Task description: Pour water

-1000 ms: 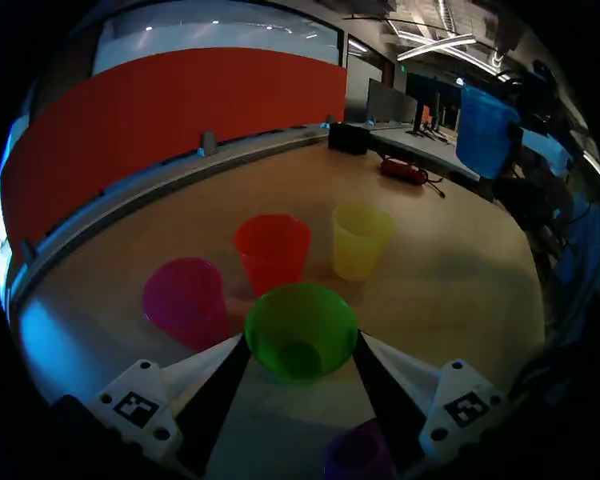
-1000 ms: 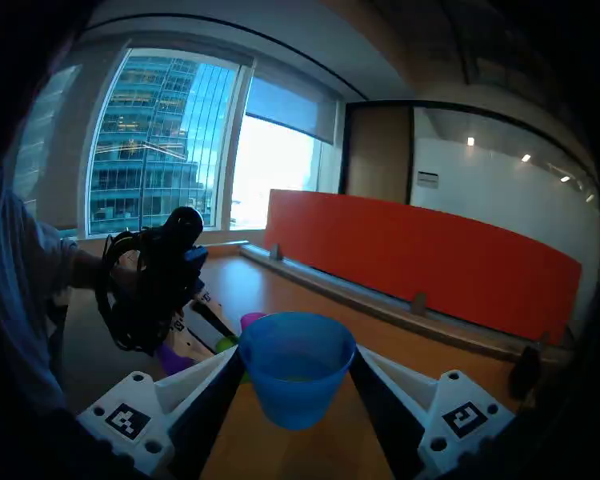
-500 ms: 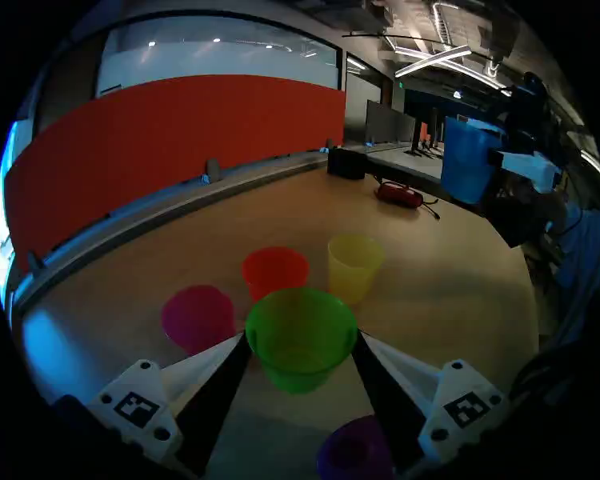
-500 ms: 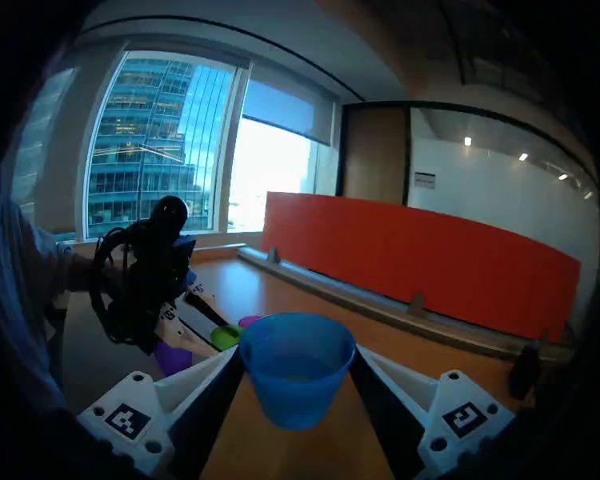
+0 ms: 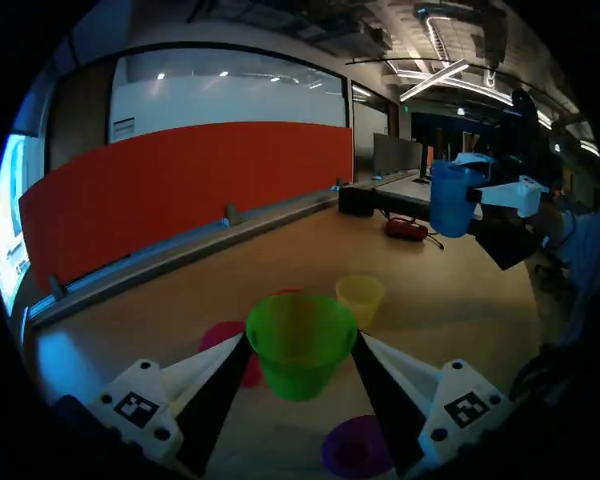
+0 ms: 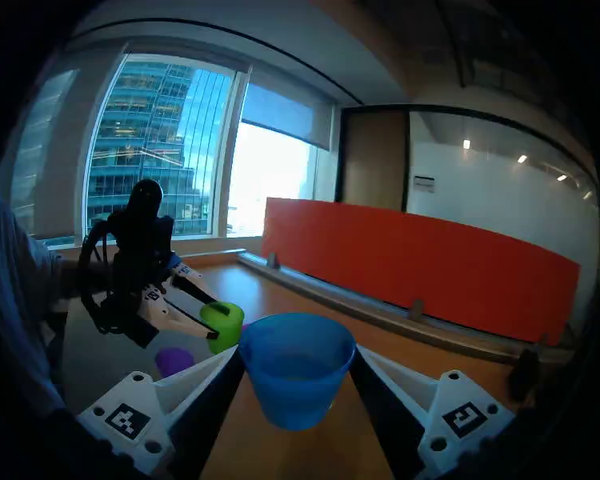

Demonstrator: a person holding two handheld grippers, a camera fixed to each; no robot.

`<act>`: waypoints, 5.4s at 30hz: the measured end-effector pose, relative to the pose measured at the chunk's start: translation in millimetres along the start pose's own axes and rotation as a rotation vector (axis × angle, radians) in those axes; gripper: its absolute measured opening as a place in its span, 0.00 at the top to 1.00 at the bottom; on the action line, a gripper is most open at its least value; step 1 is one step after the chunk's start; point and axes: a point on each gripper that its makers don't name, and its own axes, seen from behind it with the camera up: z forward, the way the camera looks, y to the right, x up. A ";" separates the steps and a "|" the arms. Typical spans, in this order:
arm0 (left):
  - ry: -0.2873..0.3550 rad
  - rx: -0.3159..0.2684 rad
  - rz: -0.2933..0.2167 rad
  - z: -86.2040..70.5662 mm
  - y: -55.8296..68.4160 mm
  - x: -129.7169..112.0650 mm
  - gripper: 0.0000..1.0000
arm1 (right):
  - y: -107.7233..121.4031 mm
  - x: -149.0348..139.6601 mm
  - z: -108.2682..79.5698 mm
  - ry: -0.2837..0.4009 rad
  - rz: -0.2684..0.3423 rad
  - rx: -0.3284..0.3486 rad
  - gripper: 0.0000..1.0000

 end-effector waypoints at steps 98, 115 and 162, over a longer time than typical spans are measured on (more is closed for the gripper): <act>0.239 -0.039 -0.031 -106.4 50.5 48.9 0.12 | -74.8 109.1 64.1 0.163 -0.359 0.110 0.09; 0.247 -0.066 -0.039 -103.2 63.4 46.3 0.12 | -79.9 125.9 74.4 0.177 -0.552 0.102 0.09; 0.258 -0.107 -0.017 -91.3 81.0 60.7 0.12 | -70.2 168.7 96.2 0.178 -0.989 0.032 0.09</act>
